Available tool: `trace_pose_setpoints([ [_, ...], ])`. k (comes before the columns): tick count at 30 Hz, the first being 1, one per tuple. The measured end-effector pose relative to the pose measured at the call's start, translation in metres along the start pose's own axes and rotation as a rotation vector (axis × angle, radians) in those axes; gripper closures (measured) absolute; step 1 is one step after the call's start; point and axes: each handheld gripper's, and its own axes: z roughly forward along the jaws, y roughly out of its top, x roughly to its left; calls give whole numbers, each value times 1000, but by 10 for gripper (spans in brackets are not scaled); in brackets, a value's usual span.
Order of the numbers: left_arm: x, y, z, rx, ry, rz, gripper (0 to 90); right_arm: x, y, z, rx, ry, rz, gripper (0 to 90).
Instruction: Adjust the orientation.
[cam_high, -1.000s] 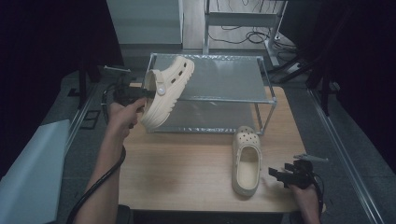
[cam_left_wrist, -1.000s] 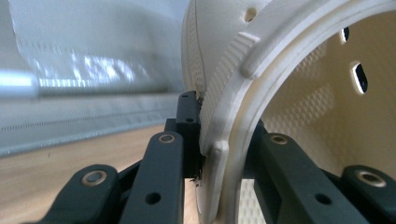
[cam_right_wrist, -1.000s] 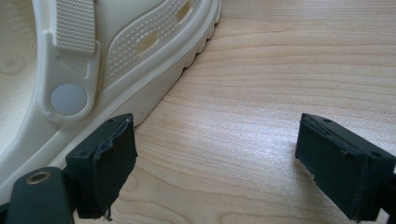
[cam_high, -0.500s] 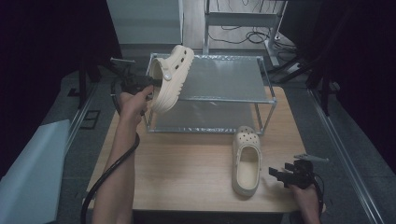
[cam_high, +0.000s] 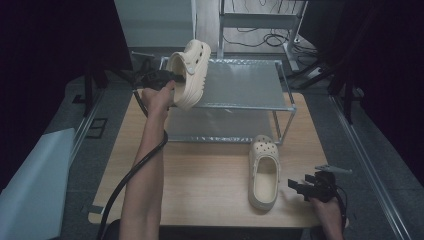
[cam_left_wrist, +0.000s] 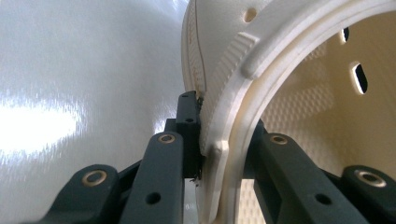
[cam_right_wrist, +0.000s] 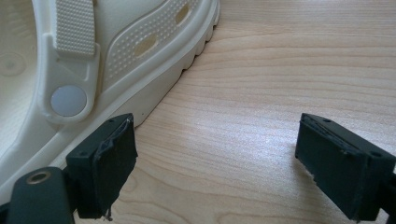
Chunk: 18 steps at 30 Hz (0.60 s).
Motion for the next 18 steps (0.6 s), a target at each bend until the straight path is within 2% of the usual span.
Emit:
trace_pose_setpoints([
  [2,-1,1,2,-4,12,0,767,0,0,0,-1,-1,-1,122],
  [3,-4,3,5,-15,38,3,767,-1,0,0,-1,-2,-2,122],
  [4,-4,3,5,-15,38,3,767,-1,0,0,0,-1,0,122],
  [5,-7,5,9,-32,59,0,767,-1,0,0,-1,-2,0,122],
  [9,-14,8,14,-65,93,9,767,-2,0,0,-2,-4,-4,122],
  [11,-15,10,15,-69,108,13,767,-2,0,0,-1,-4,-4,123],
  [14,-18,11,22,-73,156,32,766,-2,0,0,0,-4,-5,123],
  [18,-16,8,29,-82,175,20,766,-2,0,0,1,-2,-3,125],
])
